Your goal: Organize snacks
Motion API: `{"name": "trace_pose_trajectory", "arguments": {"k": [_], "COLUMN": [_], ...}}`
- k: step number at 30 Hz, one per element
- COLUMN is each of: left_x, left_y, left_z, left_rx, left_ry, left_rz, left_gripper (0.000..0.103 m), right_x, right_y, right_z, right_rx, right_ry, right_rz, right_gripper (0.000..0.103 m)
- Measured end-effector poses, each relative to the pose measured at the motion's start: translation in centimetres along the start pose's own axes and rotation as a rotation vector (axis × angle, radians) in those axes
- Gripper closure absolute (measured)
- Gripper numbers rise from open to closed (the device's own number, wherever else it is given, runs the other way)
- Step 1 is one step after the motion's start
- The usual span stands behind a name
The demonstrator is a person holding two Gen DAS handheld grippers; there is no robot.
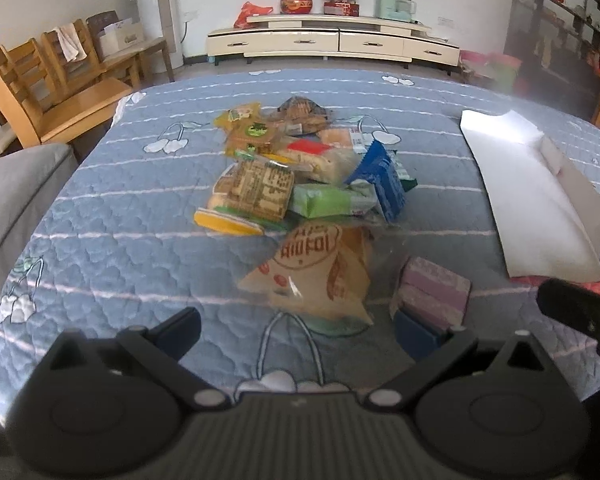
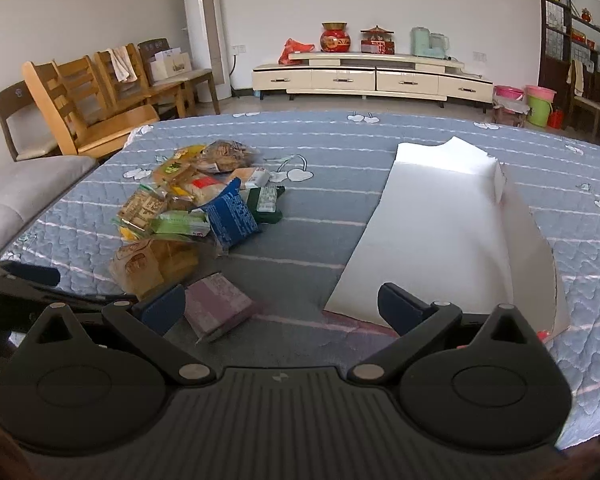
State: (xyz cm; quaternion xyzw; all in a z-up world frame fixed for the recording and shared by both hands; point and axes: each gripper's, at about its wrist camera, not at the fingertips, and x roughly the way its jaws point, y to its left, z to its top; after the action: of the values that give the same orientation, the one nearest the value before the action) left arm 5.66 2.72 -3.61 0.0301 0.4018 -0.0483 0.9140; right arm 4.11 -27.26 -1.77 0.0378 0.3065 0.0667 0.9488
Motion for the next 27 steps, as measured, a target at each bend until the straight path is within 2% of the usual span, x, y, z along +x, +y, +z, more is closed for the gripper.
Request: {"name": "trace_pose_trajectory", "arguments": {"k": [27], "left_x": [1.7], "left_y": [-0.5], "left_z": [1.8], "left_rx": [0.017], "left_ry": [-0.004], "left_rz": [-0.013], "left_gripper": [0.002], "right_x": [1.7], "right_y": [0.4], "right_z": [0.4], "right_rx": [-0.05], "right_ry": [0.015], "right_rz": [-0.003], "right_gripper": [0.0]}}
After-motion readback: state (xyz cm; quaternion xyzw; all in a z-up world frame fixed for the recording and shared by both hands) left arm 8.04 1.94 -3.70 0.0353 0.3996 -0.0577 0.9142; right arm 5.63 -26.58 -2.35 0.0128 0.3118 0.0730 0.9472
